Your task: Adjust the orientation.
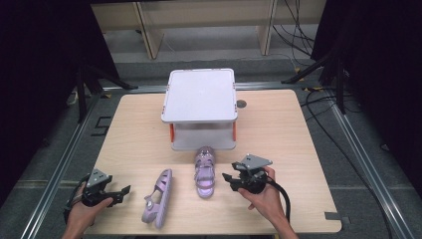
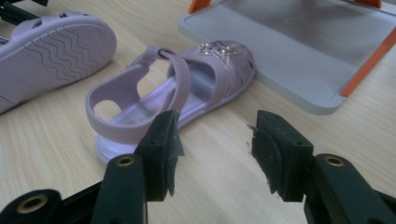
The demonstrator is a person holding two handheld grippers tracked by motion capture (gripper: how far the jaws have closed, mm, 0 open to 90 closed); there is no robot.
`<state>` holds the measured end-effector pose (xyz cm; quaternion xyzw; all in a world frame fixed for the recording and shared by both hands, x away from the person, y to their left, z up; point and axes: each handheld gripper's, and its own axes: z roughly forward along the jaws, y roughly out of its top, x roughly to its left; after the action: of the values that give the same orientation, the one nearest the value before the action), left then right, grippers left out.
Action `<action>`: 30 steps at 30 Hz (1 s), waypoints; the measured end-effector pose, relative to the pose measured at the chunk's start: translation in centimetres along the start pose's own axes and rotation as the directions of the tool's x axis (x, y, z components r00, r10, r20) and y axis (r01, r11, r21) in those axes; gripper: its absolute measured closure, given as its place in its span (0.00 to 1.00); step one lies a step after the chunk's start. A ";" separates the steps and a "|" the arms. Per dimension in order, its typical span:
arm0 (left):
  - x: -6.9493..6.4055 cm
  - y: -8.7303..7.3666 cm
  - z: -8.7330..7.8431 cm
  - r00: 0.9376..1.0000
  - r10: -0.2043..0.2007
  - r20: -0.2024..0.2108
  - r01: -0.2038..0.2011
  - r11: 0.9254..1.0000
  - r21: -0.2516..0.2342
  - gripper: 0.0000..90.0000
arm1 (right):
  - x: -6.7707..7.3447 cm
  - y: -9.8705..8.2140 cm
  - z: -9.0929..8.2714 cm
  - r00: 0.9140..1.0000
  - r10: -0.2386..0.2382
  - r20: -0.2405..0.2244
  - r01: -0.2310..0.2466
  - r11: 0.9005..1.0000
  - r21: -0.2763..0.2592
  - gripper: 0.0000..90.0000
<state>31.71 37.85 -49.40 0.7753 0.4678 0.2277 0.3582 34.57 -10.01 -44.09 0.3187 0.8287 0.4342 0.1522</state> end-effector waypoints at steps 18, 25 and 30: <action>0.0 0.0 0.2 1.000 0.006 0.007 -0.006 1.000 -0.010 0.18 | 0.8 1.7 2.4 0.996 -0.006 -0.091 0.004 1.000 -0.022 0.63; 0.1 0.0 0.1 1.000 -0.005 0.003 0.005 1.000 -0.006 0.18 | 0.9 2.2 4.2 0.993 -0.020 -0.114 0.019 1.000 -0.006 0.63; 0.0 0.0 0.1 1.000 -0.006 0.000 0.006 1.000 -0.007 0.18 | 0.7 2.5 5.3 0.991 -0.026 -0.128 0.028 1.000 0.014 0.64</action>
<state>31.75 37.87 -49.45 0.7728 0.4692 0.2280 0.3615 37.81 -5.22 -45.10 0.2803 0.8444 0.4449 0.1023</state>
